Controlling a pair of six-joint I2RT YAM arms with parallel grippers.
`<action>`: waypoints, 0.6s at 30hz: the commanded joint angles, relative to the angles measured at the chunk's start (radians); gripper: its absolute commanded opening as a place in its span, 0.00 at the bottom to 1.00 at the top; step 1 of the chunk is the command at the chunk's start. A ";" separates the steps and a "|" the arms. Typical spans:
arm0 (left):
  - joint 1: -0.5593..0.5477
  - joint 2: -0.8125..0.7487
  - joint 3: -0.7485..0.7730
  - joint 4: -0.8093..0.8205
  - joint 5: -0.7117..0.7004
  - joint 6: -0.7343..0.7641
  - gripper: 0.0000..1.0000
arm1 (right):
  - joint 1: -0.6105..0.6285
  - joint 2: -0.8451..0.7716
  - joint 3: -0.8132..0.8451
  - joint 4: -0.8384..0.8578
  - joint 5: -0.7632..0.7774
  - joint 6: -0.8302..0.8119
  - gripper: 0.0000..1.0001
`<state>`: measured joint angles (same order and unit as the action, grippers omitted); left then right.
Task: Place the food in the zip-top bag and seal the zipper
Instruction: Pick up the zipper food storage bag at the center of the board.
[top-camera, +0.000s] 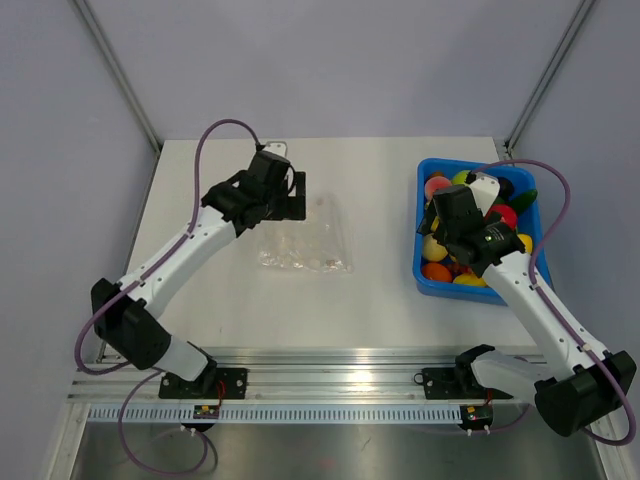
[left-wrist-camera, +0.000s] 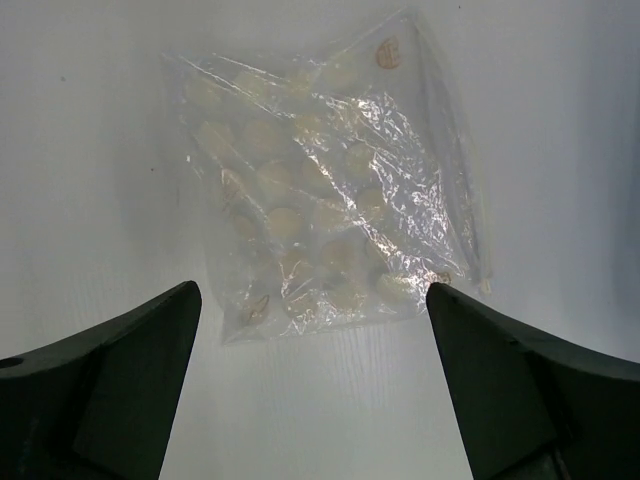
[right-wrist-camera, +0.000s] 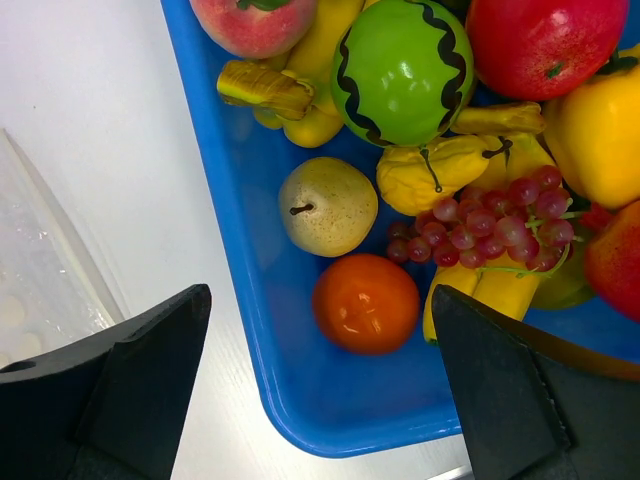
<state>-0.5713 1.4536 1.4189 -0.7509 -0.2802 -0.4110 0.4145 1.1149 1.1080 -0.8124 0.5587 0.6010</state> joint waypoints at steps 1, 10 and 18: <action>-0.044 0.060 0.101 -0.030 -0.091 0.009 0.99 | 0.007 0.003 -0.006 0.002 0.040 0.020 1.00; -0.185 0.295 0.340 -0.153 -0.254 -0.009 0.99 | 0.007 -0.050 -0.040 0.047 -0.043 -0.032 0.99; -0.214 0.413 0.380 -0.057 -0.134 -0.045 0.99 | 0.009 -0.156 -0.096 0.073 -0.098 -0.017 0.99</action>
<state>-0.7795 1.8149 1.7252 -0.8536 -0.4389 -0.4301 0.4156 0.9993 1.0252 -0.7780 0.4797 0.5770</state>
